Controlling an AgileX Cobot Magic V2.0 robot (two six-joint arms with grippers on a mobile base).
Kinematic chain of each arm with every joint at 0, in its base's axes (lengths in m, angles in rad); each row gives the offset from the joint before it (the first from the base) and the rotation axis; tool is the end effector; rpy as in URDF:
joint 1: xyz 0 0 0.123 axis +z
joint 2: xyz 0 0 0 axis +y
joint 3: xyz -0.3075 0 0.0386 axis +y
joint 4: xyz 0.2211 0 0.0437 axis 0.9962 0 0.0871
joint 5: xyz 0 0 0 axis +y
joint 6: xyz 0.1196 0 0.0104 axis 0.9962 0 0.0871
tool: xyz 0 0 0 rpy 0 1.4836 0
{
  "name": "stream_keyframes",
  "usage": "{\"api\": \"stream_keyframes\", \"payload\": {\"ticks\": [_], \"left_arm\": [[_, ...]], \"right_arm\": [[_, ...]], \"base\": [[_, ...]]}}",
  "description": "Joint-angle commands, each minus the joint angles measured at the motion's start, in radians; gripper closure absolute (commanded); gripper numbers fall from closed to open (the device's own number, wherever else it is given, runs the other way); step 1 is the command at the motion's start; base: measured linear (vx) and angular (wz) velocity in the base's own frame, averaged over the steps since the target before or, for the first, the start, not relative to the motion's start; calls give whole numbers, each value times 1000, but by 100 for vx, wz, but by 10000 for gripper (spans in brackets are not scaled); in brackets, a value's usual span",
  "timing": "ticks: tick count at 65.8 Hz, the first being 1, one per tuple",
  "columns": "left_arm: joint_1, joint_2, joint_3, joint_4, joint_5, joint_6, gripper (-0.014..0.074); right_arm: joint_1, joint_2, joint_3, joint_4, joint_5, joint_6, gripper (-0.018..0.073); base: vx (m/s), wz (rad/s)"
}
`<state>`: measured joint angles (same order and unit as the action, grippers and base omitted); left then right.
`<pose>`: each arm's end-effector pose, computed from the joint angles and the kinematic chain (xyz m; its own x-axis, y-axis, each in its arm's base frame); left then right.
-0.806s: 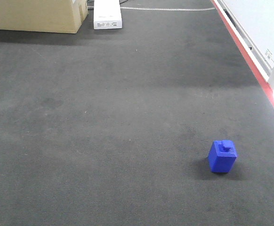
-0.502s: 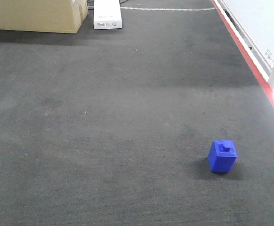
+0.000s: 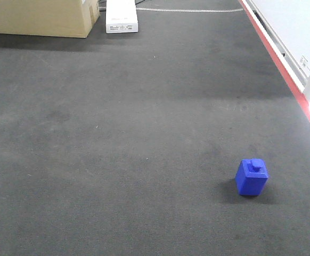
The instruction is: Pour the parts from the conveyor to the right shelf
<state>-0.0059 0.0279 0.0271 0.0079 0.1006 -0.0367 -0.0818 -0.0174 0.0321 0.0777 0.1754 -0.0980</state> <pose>0.0366 -0.0001 0.1934 -0.0685 -0.0284 -0.9972 0.0031 0.9996 -0.0287 0.0330 -0.0011 0.1844 -0.1033 -0.0131 -0.9946 0.0661 0.9976 -0.0200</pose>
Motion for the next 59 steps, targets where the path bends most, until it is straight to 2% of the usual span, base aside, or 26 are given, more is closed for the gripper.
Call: {"api": "stream_keyframes", "payload": {"ticks": [1, 9, 19, 24, 33, 49, 54, 59], "left_arm": [[3, 18, -20, -8, -78, -8, 603], [3, 18, -20, -8, -78, -8, 603], [3, 18, -20, -8, -78, -8, 603], [3, 18, -20, -8, -78, -8, 603], [3, 18, -20, -8, -78, -8, 603], [3, 18, -20, -8, -78, -8, 603], [3, 18, -20, -8, -78, -8, 603], [3, 18, -20, -8, -78, -8, 603]], "right_arm": [[0, -6, 4, -3, -126, 0, 567], [-1, -6, 4, -5, -221, -5, 566], [-1, -6, -2, -3, -498, 9, 565], [-1, -6, -40, -3, -548, 27, 564], [-1, 21, -189, -18, -439, 26, 564], [-1, 268, -526, -99, -41, 19, 547], [-1, 374, -588, -94, 16, 19, 510], [-1, 466, -625, -64, 42, 19, 424]], "base": [[0, 0], [0, 0], [0, 0], [0, 0], [0, 0], [0, 0], [0, 0], [0, 0]]}}
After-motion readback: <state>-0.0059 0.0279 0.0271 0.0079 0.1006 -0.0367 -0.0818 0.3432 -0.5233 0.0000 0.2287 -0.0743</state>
